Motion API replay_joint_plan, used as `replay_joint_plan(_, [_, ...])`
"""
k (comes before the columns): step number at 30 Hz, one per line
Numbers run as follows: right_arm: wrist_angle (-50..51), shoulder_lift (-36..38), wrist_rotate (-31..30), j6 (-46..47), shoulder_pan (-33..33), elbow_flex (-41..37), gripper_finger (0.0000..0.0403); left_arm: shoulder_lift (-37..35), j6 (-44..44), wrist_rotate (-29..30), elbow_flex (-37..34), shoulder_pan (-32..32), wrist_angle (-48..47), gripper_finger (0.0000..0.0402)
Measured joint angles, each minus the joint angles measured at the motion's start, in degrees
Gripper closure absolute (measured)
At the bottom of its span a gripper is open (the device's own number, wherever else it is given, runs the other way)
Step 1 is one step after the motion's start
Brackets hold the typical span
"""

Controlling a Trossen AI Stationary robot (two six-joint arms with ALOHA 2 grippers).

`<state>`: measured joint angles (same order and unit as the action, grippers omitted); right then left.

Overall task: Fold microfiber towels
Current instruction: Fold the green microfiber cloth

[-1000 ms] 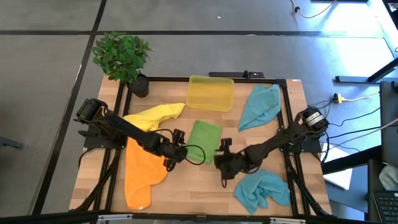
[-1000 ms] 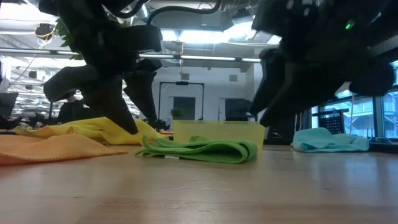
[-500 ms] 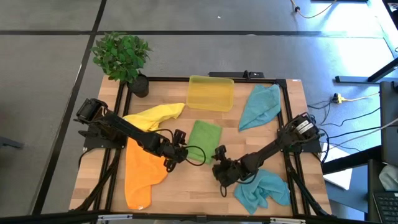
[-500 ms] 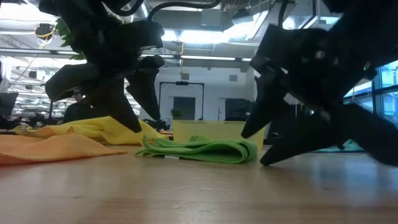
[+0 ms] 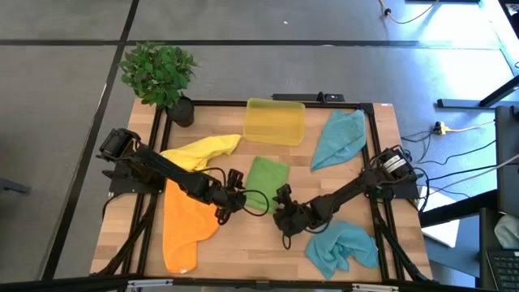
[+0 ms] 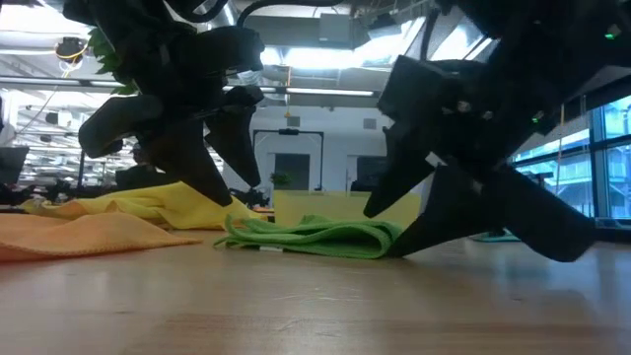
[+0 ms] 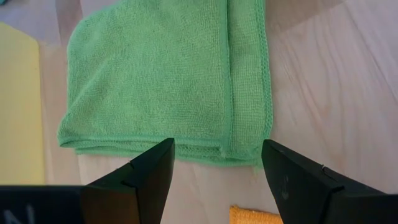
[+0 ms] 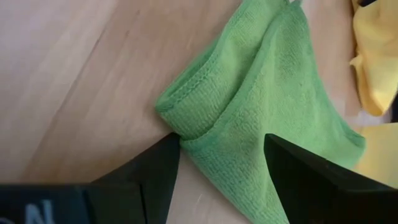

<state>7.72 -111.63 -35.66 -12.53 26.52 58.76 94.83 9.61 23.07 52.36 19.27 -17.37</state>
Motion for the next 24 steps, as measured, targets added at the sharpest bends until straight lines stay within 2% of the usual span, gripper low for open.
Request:
replay_joint_plan(5, [-0.8,0.0,2.3,0.0,-1.1,0.0,0.0170,0.0,0.0,0.0,0.0,0.0,0.1,0.0168])
replay_joint_plan(8, [-0.8,0.0,3.4,0.1,-1.2,0.0,0.0192,0.0,-0.1,0.0,0.0,0.0,0.1,0.0168])
replay_joint_plan(20, [-0.6,-0.2,6.5,3.3,-1.1,-0.1,0.0386,0.0,-0.2,0.0,0.0,0.0,0.1,0.0168])
replay_joint_plan(24, [-0.5,-0.2,6.2,5.4,-1.2,-0.1,0.0392,0.0,-0.1,0.0,0.0,0.3,0.2,0.0168])
